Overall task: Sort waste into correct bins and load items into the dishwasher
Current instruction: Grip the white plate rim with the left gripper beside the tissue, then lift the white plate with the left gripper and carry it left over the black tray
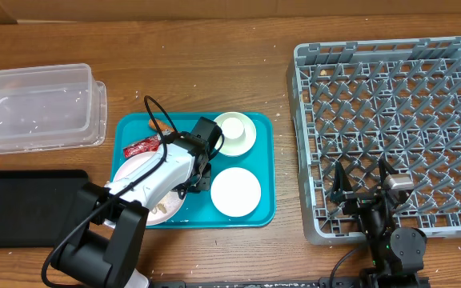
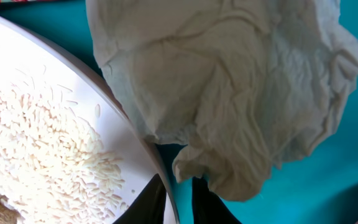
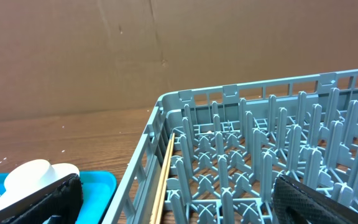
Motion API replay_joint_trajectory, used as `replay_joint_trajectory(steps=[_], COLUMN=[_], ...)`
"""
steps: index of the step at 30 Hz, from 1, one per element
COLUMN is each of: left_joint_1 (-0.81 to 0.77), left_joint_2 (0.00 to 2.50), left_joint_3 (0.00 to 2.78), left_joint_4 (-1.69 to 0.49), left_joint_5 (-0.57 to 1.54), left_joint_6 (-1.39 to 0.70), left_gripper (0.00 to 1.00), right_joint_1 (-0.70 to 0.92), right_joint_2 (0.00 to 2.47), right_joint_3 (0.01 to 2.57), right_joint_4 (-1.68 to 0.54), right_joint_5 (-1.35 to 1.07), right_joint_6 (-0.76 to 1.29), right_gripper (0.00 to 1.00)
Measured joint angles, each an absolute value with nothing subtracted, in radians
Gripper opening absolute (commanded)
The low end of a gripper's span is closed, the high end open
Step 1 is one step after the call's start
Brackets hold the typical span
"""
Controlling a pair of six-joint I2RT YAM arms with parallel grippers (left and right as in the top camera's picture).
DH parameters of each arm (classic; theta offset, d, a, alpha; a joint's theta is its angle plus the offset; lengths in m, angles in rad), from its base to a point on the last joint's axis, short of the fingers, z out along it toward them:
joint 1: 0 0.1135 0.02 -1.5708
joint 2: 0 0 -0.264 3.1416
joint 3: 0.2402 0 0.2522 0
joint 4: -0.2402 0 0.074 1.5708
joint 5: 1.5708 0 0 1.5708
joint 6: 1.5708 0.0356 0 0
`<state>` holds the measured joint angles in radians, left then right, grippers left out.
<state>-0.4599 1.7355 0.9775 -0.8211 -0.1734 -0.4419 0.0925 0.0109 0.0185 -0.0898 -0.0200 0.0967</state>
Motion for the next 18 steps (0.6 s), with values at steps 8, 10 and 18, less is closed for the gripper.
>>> replay_joint_trajectory(steps=[8, 10, 18], left_joint_1=[-0.46, -0.46, -0.461], left_joint_2=[1.736, 1.736, 1.736], left_joint_3=[0.978, 0.979, 0.987], left_joint_4=[-0.817, -0.827, -0.877], left_joint_5=[-0.181, -0.189, -0.207], left_joint_6=[-0.442, -0.445, -0.445], left_gripper=[0.05, 0.04, 0.04], right_joint_1=[0.093, 0.093, 0.093], right_joint_2=[0.011, 0.011, 0.011], right_joint_3=[0.019, 0.019, 0.019], right_joint_4=[-0.09, -0.09, -0.09], right_joint_5=[-0.02, -0.02, -0.02], right_joint_6=[0.097, 0.097, 0.097], right_gripper=[1.0, 1.0, 1.0])
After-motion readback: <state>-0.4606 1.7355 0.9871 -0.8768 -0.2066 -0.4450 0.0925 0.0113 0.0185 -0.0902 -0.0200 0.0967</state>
